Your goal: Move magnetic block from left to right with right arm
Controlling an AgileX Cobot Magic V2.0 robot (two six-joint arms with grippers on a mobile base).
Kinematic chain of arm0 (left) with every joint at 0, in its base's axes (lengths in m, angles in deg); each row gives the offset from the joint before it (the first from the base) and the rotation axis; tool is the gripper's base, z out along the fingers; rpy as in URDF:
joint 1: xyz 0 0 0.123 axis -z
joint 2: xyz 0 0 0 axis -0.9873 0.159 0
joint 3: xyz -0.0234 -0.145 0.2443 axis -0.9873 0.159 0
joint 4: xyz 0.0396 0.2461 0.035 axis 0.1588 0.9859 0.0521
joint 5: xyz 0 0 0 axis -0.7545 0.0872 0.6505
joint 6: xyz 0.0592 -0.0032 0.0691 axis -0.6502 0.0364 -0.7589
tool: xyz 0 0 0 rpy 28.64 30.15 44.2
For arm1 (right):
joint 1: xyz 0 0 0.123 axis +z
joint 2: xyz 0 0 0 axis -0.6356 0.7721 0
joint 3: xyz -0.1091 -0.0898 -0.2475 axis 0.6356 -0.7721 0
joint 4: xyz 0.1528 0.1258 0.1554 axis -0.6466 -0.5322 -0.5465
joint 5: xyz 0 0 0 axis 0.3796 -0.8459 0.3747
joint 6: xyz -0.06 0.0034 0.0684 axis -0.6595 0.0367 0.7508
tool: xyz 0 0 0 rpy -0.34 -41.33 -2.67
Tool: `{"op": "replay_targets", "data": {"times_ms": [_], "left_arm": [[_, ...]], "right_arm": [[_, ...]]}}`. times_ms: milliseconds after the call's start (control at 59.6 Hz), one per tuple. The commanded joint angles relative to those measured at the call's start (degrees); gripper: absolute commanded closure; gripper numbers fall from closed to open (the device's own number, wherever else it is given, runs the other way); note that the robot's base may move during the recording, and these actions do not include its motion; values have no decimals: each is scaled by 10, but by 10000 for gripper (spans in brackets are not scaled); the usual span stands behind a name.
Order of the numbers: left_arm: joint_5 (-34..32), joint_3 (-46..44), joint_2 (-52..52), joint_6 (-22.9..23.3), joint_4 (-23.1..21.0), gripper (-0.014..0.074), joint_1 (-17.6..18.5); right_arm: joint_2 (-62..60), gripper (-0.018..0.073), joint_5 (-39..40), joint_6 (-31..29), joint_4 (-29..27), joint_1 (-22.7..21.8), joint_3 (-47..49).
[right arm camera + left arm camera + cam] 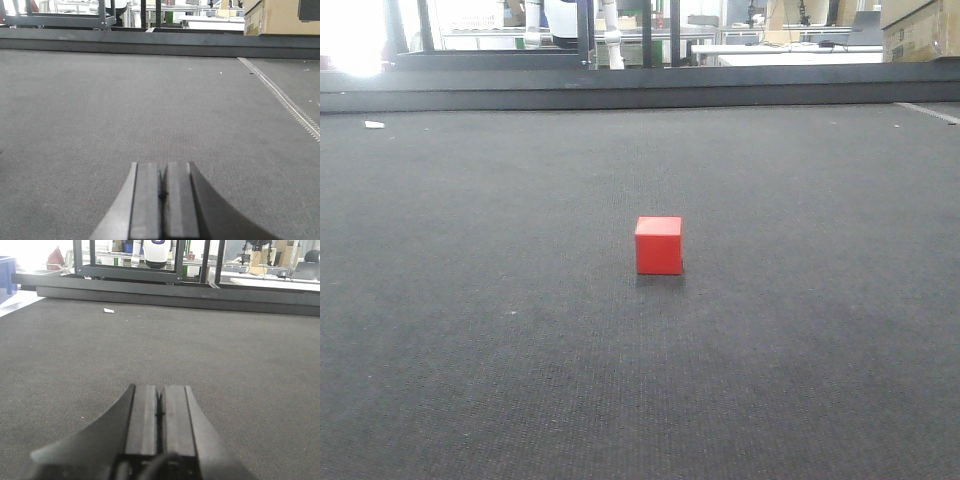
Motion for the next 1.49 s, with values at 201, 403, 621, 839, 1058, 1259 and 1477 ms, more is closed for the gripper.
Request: {"op": "replay_targets", "data": {"times_ms": [201,403,621,839,1058,1259,1477], "left_arm": [[-52,6,-8,2,0,713,0],[-52,6,-8,2,0,713,0],[-52,6,-8,2,0,713,0],[-52,6,-8,2,0,713,0],[-52,6,-8,2,0,713,0],[-52,6,-8,2,0,713,0],[-52,6,-8,2,0,713,0]], "right_arm": [[-11,503,50,0,4,-2,3],[-11,503,50,0,4,-2,3],[-11,503,58,0,4,-2,3],[-11,503,103,0,4,-2,3],[-11,503,102,6,4,-2,54],[39,500,14,6,5,-2,182],[154,305,-22,6,5,-1,274]]}}
